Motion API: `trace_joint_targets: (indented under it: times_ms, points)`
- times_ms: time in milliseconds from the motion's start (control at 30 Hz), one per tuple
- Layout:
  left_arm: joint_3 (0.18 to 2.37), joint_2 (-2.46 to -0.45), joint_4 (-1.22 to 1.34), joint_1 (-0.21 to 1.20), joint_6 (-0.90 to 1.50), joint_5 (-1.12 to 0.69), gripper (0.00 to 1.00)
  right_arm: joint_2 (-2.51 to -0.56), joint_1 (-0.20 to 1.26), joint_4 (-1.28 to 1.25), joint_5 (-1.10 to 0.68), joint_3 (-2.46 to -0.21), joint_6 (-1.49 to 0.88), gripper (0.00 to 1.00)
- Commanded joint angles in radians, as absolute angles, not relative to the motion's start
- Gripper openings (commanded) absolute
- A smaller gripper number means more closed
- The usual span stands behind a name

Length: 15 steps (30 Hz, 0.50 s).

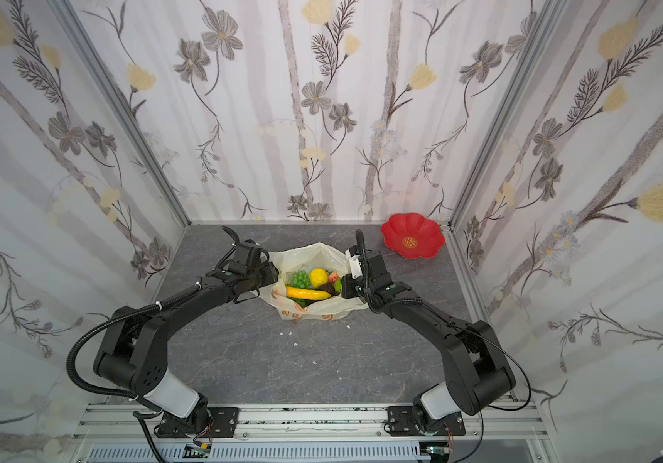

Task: Take fruits out of the plastic bag
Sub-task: Spread open the plastic bag at the center of the table.

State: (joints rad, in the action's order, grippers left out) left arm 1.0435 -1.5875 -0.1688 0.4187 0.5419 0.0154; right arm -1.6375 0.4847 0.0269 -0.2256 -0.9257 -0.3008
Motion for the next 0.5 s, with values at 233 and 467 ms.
trace_joint_targets:
  times_ms: [233, 467]
  points:
    - [0.954, -1.427, -0.181, 0.597, 0.523, 0.345, 0.71, -1.668, 0.481, -0.007, -0.253, -0.972, -0.350, 0.00]
    - [0.942, -1.369, -0.178, 0.657, 0.441, 0.505, 0.78, -1.668, 0.486, 0.008, -0.235, -0.981, -0.340, 0.00]
